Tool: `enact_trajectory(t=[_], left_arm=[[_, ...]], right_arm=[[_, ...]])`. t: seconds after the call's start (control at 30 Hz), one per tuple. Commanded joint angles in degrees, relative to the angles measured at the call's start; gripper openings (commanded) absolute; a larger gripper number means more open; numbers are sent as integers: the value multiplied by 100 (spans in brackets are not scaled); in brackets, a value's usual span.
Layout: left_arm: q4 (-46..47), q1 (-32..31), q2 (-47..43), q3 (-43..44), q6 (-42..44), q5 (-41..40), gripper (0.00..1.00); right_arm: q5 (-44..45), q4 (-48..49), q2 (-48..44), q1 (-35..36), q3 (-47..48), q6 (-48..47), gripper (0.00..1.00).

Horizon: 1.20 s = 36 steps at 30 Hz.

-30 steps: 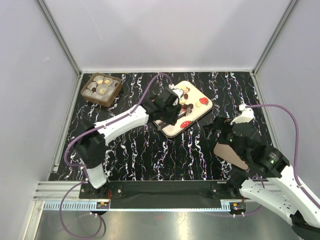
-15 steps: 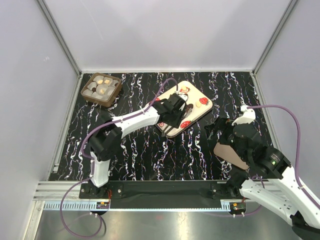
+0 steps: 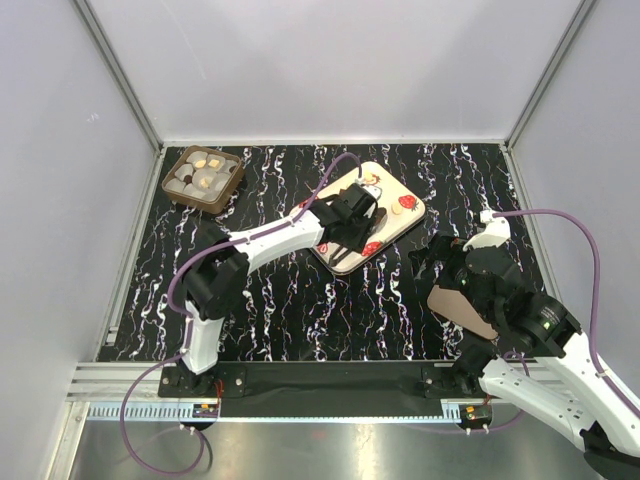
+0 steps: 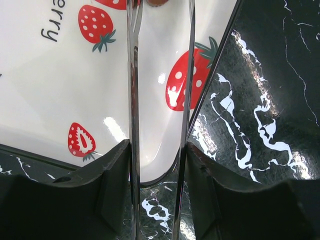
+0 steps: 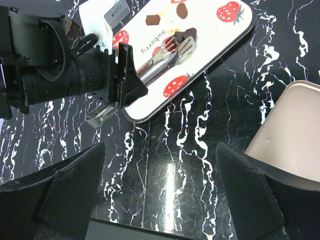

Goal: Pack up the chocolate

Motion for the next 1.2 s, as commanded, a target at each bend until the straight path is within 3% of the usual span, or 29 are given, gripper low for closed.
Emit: enact_trajectory(t=[0.0, 0.37, 0.8, 0.93, 1.17], left_arm=[[182, -29, 79, 240, 58, -156, 48], [-19, -38, -70, 223, 49, -174, 38], [-652, 102, -1476, 109, -74, -464, 34], [-802, 524, -1819, 13, -74, -499, 33], [-942, 2068, -2285, -216, 75, -438, 32]], right_arm=[[213, 195, -39, 4, 67, -66, 100], [195, 177, -66, 4, 85, -40, 100], [116, 256, -22, 13, 102, 22, 100], [107, 265, -22, 4, 102, 31, 100], [107, 300, 57, 13, 76, -31, 100]])
